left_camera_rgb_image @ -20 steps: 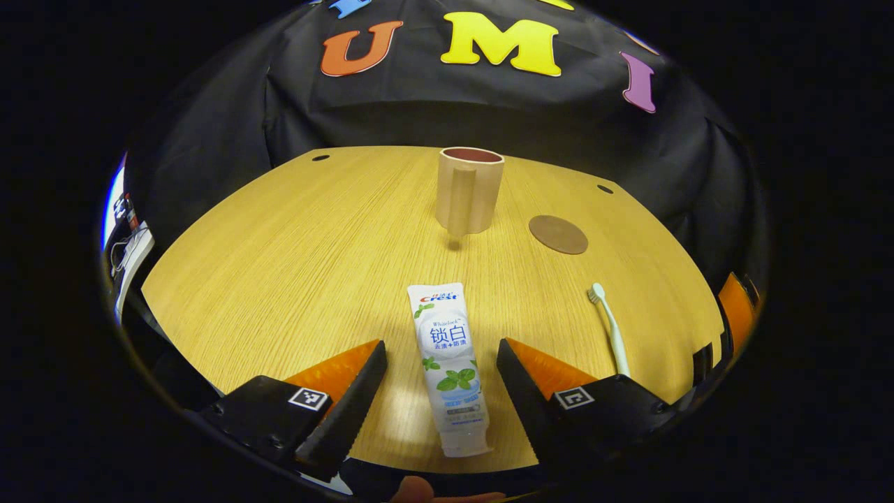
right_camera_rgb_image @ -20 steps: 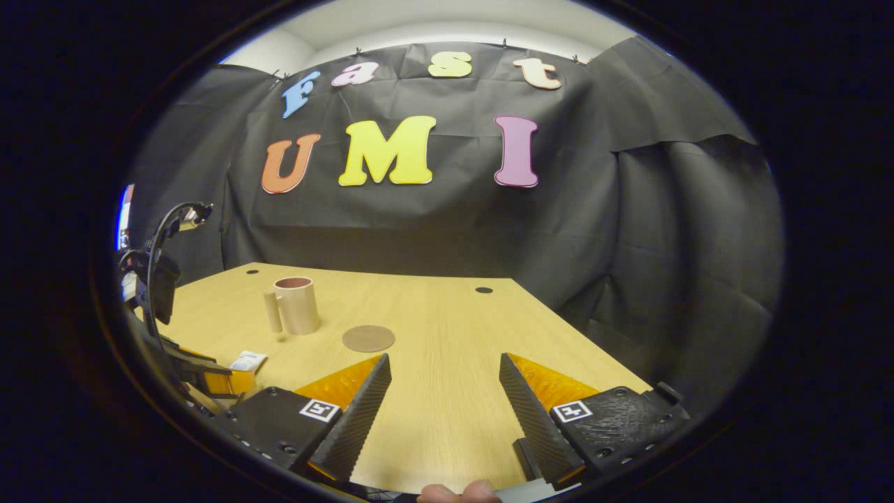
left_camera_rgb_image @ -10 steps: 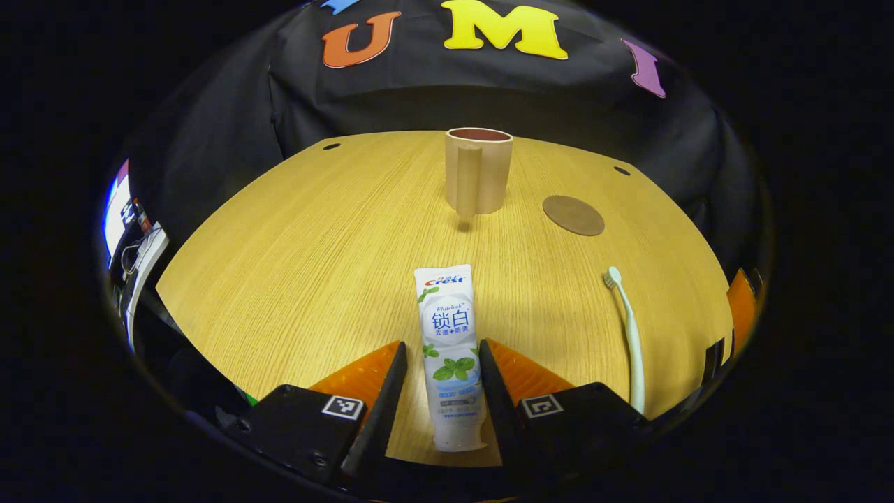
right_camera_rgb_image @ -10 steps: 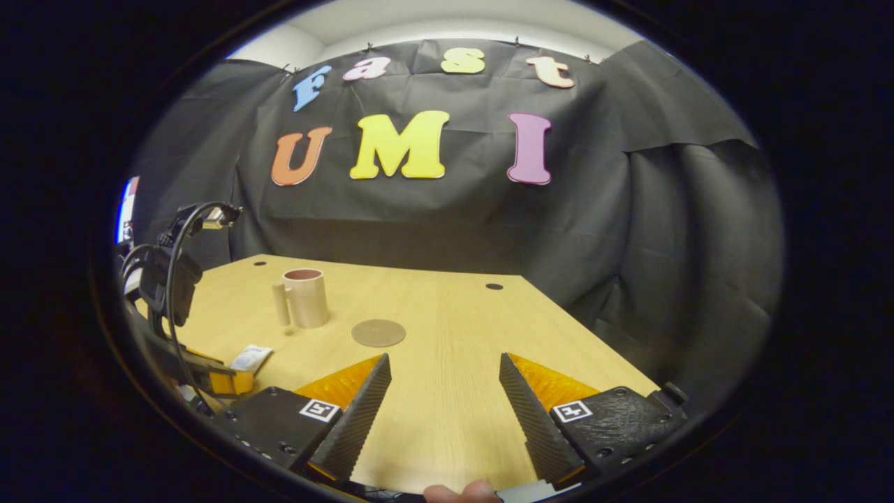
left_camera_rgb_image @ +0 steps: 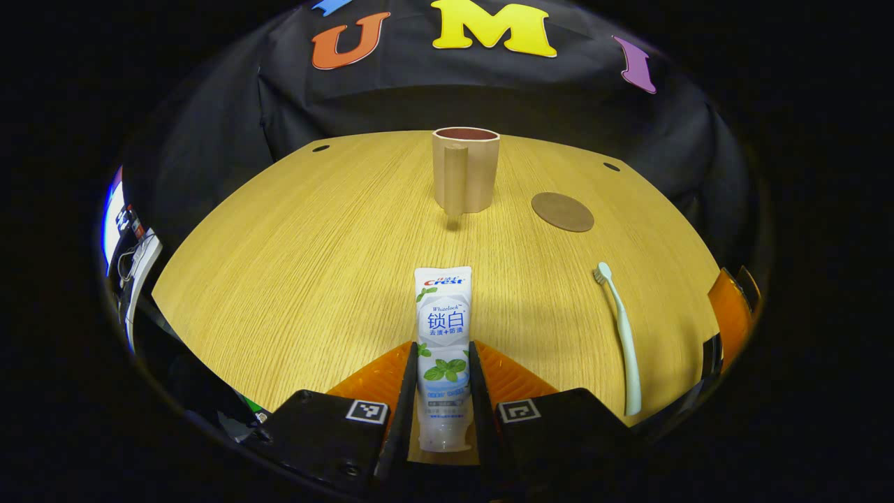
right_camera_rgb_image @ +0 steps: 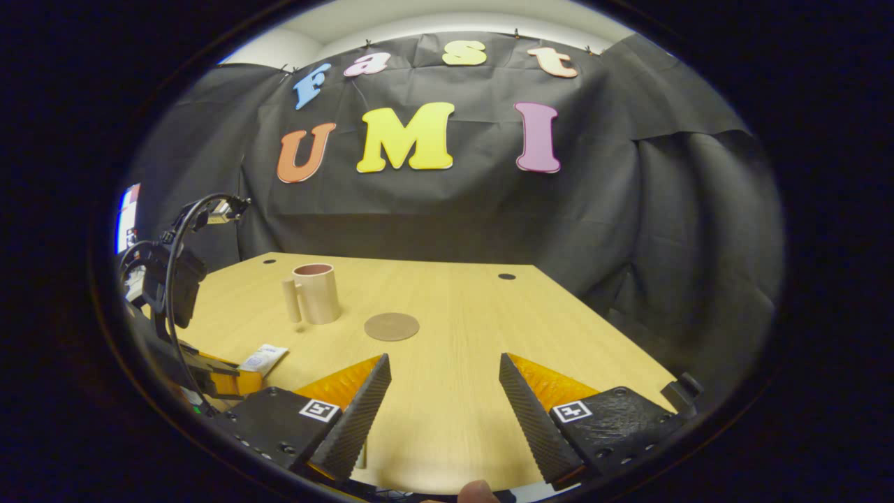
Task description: Put the toothbrush and toothpaste on the desktop into the cup, then pick up the cup and place it on the coaster on the desktop.
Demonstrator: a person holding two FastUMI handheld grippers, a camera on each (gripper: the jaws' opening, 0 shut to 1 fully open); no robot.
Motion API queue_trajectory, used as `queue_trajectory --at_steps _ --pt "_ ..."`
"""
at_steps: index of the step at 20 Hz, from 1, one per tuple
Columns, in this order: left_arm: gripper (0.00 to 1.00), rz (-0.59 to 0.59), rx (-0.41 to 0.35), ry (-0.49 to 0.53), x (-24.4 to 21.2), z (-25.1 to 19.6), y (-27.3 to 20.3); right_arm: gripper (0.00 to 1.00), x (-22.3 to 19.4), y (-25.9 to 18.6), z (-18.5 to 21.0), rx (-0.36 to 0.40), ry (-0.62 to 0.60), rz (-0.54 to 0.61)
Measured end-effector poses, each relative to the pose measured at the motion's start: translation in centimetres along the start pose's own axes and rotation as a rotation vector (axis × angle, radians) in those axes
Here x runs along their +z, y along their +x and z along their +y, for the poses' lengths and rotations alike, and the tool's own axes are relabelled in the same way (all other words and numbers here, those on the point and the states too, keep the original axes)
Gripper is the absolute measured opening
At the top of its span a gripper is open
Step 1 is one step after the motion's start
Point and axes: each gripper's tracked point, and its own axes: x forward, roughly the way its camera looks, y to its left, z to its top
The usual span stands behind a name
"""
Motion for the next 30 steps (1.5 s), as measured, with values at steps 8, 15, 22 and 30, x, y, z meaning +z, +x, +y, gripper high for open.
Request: queue_trajectory --at_steps 8,15,22,30 --pt "0.41 -0.066 -0.043 -0.021 1.9 -0.1 -2.0 0.94 -1.9 0.7 3.2 0.072 0.03 0.087" --pt "0.41 -0.245 -0.003 0.014 6.4 1.4 -5.0 0.94 -5.1 3.4 7.3 0.149 0.042 0.233" --pt "0.41 -0.377 0.004 0.024 9.9 2.6 -6.7 0.7 -6.7 6.1 8.1 0.08 0.017 0.308" --pt "0.41 -0.431 0.023 -0.025 12.7 4.5 -6.8 0.0 -6.9 7.2 7.8 0.067 0.009 0.306"
